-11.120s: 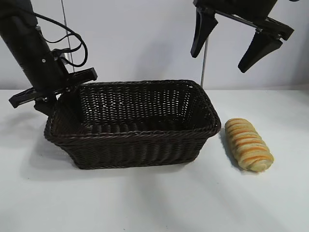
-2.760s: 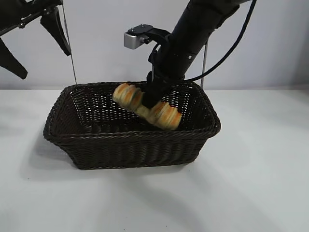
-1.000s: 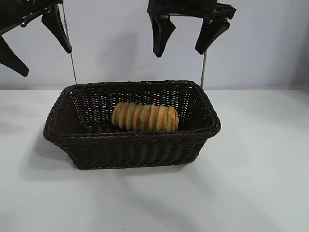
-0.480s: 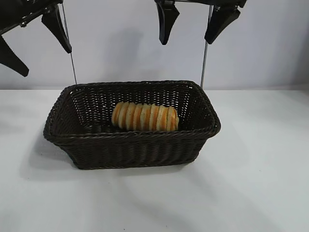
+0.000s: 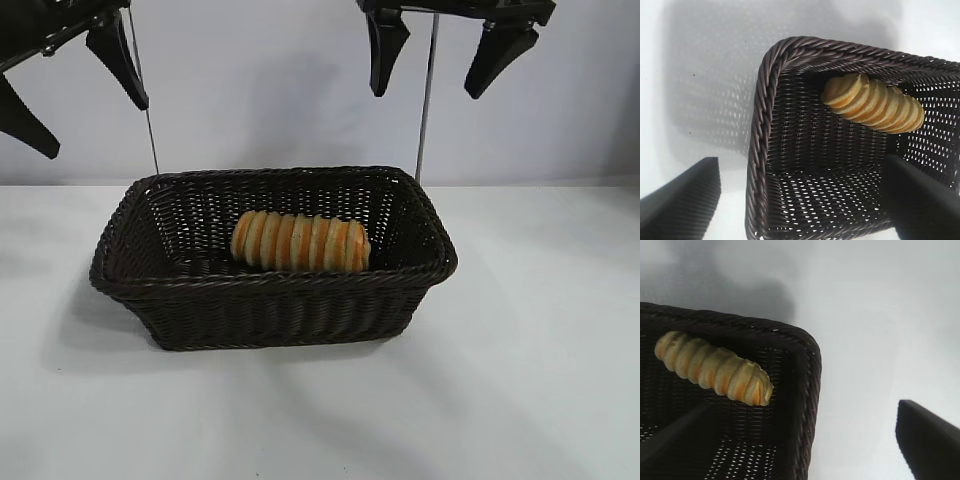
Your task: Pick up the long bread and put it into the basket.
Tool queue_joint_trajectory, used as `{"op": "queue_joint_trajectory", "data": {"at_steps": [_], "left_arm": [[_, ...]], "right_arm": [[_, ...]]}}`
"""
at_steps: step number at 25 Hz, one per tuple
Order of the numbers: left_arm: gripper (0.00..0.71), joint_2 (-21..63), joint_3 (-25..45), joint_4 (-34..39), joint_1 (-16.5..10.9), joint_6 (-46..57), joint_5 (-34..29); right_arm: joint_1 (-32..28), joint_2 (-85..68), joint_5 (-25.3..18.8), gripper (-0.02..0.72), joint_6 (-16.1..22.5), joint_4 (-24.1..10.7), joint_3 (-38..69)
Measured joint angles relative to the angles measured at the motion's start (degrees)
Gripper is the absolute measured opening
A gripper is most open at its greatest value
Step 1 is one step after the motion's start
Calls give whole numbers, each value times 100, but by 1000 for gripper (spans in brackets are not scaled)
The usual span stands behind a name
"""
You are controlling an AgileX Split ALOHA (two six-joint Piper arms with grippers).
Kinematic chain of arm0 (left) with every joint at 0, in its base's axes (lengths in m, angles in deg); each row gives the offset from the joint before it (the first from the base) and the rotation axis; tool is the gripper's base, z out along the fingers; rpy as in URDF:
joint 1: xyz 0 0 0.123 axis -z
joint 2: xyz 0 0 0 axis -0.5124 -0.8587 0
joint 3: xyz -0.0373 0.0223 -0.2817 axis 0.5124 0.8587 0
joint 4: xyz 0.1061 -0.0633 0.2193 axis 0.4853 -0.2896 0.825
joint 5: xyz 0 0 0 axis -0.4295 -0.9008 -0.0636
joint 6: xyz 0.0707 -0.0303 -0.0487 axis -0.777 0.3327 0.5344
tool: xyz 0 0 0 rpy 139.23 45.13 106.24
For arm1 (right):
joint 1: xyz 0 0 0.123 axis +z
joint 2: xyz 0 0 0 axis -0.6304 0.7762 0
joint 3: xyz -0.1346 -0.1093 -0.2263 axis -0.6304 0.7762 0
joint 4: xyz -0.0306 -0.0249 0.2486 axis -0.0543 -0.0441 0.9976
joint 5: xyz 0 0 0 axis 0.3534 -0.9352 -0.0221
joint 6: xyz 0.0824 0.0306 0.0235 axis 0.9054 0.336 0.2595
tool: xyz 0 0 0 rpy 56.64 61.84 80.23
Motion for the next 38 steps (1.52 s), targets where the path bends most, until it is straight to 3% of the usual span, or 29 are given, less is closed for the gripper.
{"op": "queue_joint_trajectory", "data": {"at_steps": [7,28,38], "left_arm": [[628,0,0,0,0,0,17],[628,0,0,0,0,0,22],[628,0,0,0,0,0,17]], "right_arm": [[-222,-32,-5,694,0,-6,740],[-342,-384,5,695,23,-37,752],[-681,-384,5,695,44,-46,759]]}}
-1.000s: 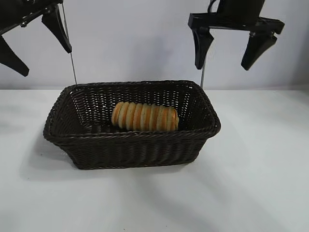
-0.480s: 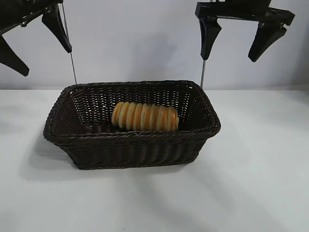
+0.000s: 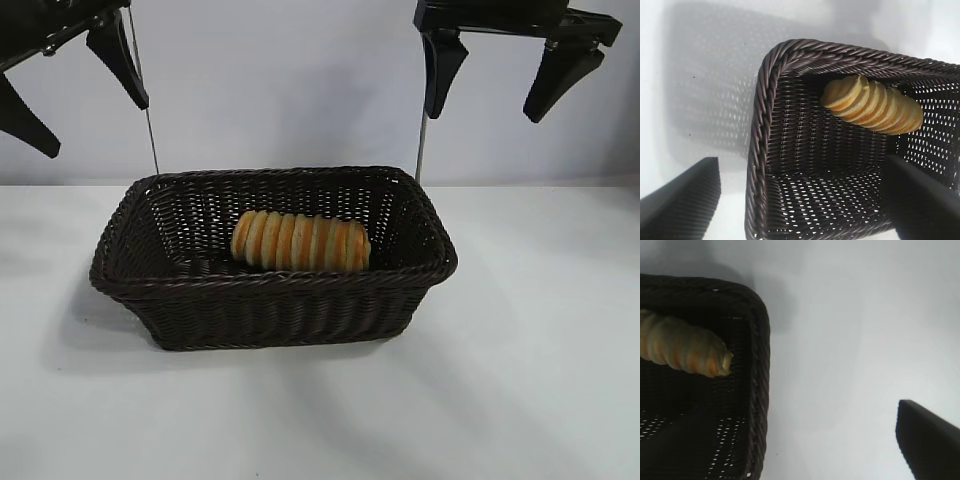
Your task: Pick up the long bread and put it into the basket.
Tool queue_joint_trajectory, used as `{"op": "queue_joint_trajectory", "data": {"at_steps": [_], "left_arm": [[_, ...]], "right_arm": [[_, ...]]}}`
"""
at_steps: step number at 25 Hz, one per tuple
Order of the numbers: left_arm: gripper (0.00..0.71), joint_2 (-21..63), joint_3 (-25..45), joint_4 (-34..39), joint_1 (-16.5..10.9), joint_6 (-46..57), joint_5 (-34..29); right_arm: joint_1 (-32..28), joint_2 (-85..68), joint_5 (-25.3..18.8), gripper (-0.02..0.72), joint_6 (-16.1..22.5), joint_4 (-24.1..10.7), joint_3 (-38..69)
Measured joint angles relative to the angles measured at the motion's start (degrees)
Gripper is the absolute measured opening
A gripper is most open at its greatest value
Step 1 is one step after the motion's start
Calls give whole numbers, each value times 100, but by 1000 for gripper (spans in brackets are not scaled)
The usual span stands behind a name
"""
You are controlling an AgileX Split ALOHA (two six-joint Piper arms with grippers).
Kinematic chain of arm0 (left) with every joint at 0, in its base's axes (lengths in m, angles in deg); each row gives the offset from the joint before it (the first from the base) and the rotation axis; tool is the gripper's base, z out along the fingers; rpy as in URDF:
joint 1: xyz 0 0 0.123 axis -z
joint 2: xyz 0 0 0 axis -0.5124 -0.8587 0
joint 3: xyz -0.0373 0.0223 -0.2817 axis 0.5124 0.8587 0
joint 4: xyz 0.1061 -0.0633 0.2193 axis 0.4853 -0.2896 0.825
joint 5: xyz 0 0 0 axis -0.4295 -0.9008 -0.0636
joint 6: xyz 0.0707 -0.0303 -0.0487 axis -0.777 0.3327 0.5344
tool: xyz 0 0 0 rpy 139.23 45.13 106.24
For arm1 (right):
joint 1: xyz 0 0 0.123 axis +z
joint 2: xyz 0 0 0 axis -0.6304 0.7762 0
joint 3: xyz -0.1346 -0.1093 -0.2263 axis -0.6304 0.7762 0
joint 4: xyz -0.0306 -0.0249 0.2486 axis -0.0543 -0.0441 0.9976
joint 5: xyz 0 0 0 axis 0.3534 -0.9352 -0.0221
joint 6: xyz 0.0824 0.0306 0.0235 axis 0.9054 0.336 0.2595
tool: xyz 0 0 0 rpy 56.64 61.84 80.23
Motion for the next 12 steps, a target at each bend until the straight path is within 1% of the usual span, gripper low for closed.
{"op": "queue_joint_trajectory", "data": {"at_steps": [12], "left_arm": [[628,0,0,0,0,0,0]], "right_arm": [[0,0,7,695,0,30,5]]}}
